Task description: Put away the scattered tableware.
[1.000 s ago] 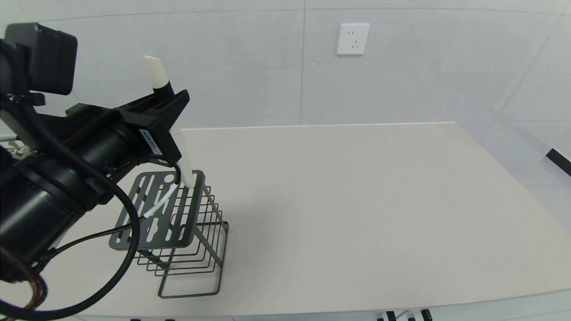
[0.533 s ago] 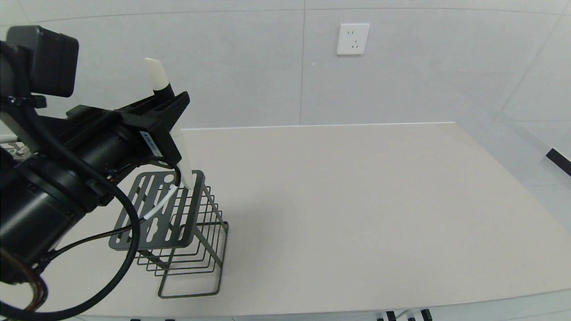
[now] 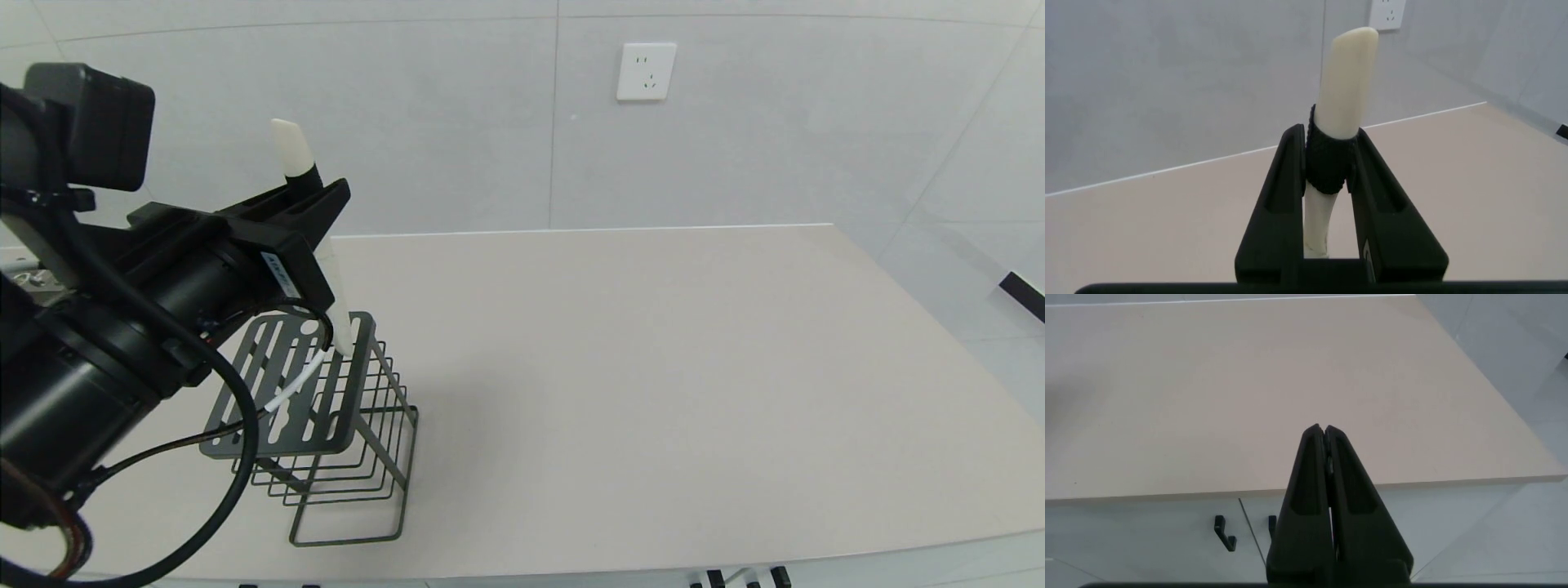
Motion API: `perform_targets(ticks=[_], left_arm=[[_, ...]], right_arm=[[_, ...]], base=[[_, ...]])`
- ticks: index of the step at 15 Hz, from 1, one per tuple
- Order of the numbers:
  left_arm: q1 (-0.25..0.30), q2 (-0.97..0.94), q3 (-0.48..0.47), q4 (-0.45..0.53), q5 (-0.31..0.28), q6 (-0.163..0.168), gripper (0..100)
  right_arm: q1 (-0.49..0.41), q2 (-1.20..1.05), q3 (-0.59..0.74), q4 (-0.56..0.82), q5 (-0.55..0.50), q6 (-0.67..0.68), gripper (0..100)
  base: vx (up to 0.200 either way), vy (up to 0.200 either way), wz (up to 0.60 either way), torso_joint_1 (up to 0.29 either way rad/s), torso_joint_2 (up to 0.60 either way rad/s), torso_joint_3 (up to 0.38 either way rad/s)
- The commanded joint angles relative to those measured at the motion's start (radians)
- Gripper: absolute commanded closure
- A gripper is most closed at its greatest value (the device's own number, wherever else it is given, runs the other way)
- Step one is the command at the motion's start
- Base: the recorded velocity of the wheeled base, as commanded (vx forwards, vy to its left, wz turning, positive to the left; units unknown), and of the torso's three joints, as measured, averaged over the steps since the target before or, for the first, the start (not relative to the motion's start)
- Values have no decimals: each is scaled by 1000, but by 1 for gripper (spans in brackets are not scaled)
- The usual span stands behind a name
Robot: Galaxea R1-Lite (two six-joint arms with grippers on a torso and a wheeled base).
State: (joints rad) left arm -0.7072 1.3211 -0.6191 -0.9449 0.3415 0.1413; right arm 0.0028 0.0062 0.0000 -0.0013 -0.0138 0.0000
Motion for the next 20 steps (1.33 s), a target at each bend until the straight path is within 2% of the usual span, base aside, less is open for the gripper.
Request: perform_targets(ticks=[1, 20], left_arm=[[0, -2, 6, -2, 1, 0, 100], [-11, 7, 72, -2, -7, -5, 100]], right_arm=[[0, 1, 0, 0, 0, 0, 100], [0, 1, 0, 0, 0, 0, 100]], base=[[0, 0, 0, 0, 0, 0], [0, 0, 0, 0, 0, 0]])
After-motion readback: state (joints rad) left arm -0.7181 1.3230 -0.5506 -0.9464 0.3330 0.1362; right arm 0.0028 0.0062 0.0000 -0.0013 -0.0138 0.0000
